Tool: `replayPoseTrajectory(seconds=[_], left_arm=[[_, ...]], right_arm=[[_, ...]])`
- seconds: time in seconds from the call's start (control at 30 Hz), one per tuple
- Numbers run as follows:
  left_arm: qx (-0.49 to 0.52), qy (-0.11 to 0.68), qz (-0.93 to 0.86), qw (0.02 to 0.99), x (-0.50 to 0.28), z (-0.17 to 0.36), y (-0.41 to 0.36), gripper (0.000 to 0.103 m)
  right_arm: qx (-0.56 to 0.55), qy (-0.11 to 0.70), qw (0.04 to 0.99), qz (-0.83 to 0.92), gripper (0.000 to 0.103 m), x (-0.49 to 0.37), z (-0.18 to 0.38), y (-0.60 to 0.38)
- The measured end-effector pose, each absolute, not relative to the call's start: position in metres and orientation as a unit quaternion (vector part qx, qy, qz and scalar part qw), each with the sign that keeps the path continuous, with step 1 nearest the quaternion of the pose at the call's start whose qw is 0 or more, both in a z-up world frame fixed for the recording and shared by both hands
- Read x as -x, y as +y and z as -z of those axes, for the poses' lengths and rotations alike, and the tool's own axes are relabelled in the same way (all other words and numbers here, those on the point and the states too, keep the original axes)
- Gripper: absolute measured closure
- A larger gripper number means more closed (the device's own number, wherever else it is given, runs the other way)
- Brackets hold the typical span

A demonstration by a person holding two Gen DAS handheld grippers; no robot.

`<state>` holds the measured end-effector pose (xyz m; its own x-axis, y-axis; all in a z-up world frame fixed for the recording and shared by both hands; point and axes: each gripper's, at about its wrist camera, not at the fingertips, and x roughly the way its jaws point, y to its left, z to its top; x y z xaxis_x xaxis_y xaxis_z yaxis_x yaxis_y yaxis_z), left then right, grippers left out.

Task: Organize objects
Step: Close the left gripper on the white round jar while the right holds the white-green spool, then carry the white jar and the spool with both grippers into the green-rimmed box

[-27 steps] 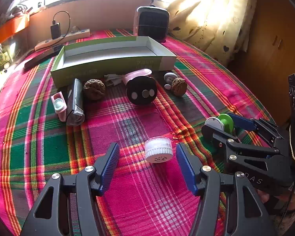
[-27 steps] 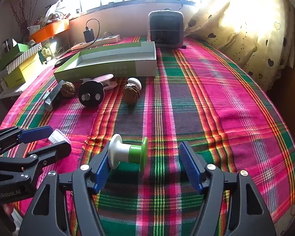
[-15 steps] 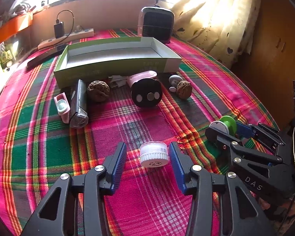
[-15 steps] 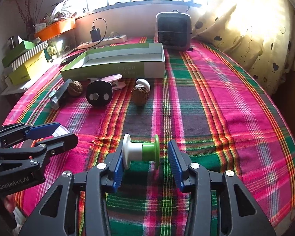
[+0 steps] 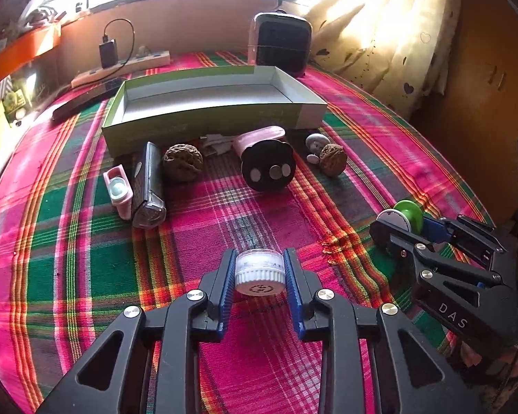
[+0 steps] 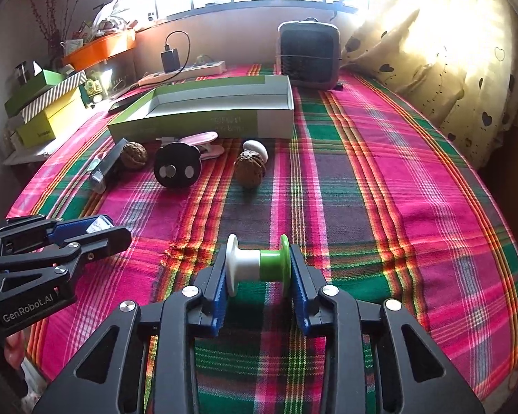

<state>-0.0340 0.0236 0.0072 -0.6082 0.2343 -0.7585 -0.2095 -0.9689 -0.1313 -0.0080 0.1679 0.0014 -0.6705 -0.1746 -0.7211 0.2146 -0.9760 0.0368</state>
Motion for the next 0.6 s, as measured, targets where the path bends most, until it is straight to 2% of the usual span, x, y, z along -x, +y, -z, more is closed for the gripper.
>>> replayPoseTrajectory(seconds=[0.6], left_arm=[[0.391, -0.02, -0.914, 0.11, 0.072, -0.048, 0.003, 0.077]], right_arm=[[-0.357, 0.034, 0.145, 0.922, 0.07, 0.052, -0.044, 0.151]])
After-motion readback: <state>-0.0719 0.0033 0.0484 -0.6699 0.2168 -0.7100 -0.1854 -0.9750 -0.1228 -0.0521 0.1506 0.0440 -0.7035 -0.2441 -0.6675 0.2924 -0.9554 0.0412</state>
